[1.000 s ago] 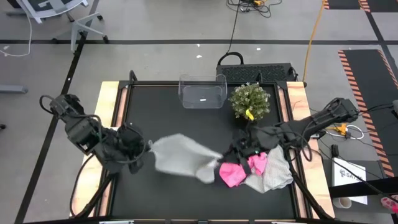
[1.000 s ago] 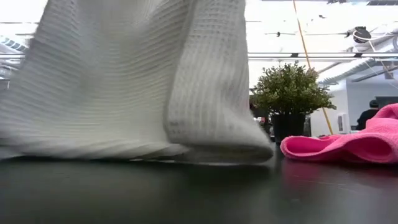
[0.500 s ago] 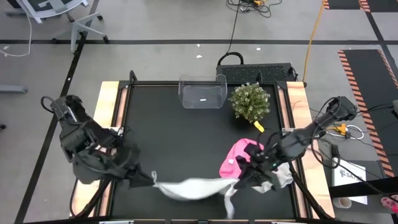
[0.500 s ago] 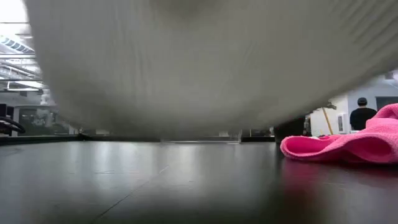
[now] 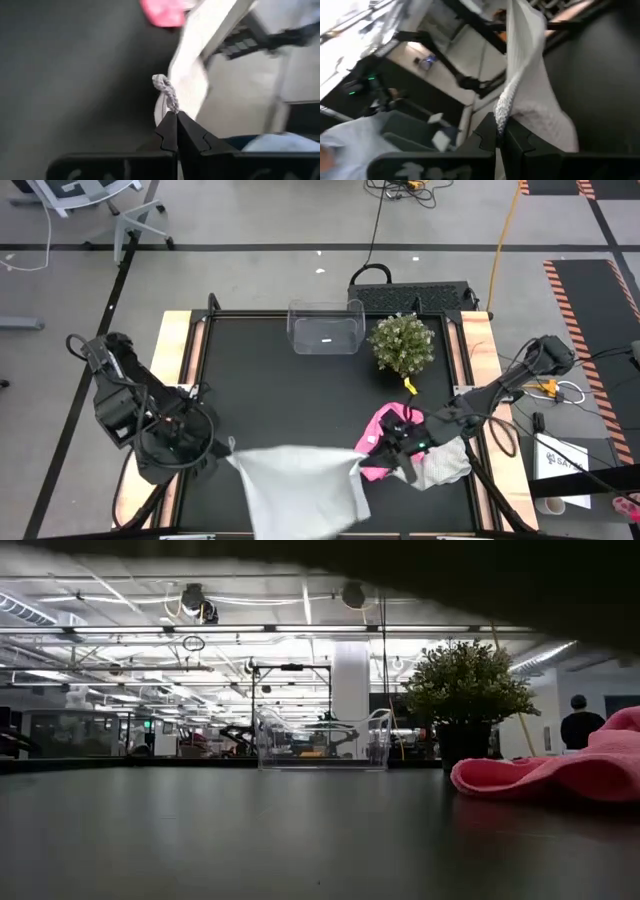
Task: Fold microfiber towels
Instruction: Fold the left gray towel
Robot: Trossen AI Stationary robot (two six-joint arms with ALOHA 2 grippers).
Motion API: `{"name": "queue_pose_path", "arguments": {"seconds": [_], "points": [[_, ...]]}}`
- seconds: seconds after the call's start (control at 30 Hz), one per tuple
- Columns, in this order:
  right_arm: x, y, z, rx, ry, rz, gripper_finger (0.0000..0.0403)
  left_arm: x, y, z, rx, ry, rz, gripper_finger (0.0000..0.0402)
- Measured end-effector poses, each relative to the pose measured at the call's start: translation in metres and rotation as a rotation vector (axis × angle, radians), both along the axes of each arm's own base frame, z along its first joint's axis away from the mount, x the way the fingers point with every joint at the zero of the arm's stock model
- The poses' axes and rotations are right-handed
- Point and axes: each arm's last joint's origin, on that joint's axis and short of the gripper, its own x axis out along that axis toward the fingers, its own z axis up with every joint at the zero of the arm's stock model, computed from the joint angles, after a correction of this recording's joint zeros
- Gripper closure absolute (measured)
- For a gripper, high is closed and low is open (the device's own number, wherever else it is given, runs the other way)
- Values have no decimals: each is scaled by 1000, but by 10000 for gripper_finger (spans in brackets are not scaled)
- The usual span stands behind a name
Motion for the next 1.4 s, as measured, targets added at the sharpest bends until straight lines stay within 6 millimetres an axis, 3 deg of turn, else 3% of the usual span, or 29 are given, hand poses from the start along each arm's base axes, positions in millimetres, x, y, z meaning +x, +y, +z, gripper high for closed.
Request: {"name": "queue_pose_path", "arguments": {"seconds": [0.17,0.33,0.5,0.7,0.9,1.2,1.4], "points": [[0,-14,-40,-33,112,-87,403,3,5,-30,114,102,33,401],[-2,-32,-71,-104,181,-180,403,11,12,-77,240,198,84,401],[1,-53,-87,-198,208,-235,403,20,26,-120,326,256,153,401],[4,-81,-99,-323,229,-293,403,24,46,-151,400,339,198,401],[7,-102,-102,-325,247,-283,398,28,57,-159,416,376,211,393],[8,-126,-106,-406,282,-325,344,36,75,-158,528,391,175,342],[8,-136,-106,-429,290,-335,319,41,86,-159,495,430,195,310]]}}
